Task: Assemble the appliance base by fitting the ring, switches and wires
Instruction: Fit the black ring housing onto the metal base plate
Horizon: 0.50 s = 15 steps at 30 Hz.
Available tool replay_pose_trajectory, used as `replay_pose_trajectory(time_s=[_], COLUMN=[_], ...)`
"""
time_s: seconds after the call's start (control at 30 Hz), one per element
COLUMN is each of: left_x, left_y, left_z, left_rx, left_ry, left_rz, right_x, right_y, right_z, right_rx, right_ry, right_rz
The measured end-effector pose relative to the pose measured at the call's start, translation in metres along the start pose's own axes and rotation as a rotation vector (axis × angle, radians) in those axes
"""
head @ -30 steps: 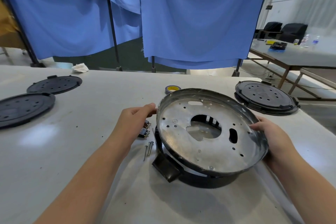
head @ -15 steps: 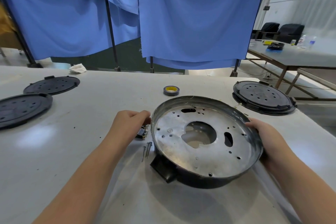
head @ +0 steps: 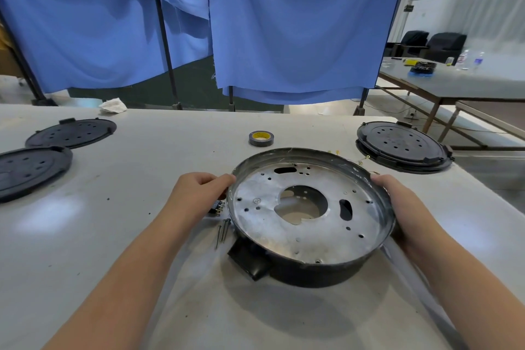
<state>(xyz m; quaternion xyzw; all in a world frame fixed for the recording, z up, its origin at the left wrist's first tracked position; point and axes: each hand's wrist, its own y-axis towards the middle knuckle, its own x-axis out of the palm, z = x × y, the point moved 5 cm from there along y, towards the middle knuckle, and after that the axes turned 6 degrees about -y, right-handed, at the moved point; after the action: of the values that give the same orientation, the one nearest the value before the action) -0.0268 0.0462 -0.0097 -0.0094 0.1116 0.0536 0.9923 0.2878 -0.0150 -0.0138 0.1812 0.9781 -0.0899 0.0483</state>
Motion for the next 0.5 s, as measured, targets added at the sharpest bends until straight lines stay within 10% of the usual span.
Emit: replay_pose_trajectory(time_s=[0.5], left_x=[0.006], left_y=[-0.005], left_z=[0.003], left_rx=[-0.027], left_ry=[-0.063], left_rz=[-0.003], right_x=[-0.003], right_y=[0.015], right_z=[0.009], right_rx=[-0.034], right_ry=[0.055], right_rz=[0.053])
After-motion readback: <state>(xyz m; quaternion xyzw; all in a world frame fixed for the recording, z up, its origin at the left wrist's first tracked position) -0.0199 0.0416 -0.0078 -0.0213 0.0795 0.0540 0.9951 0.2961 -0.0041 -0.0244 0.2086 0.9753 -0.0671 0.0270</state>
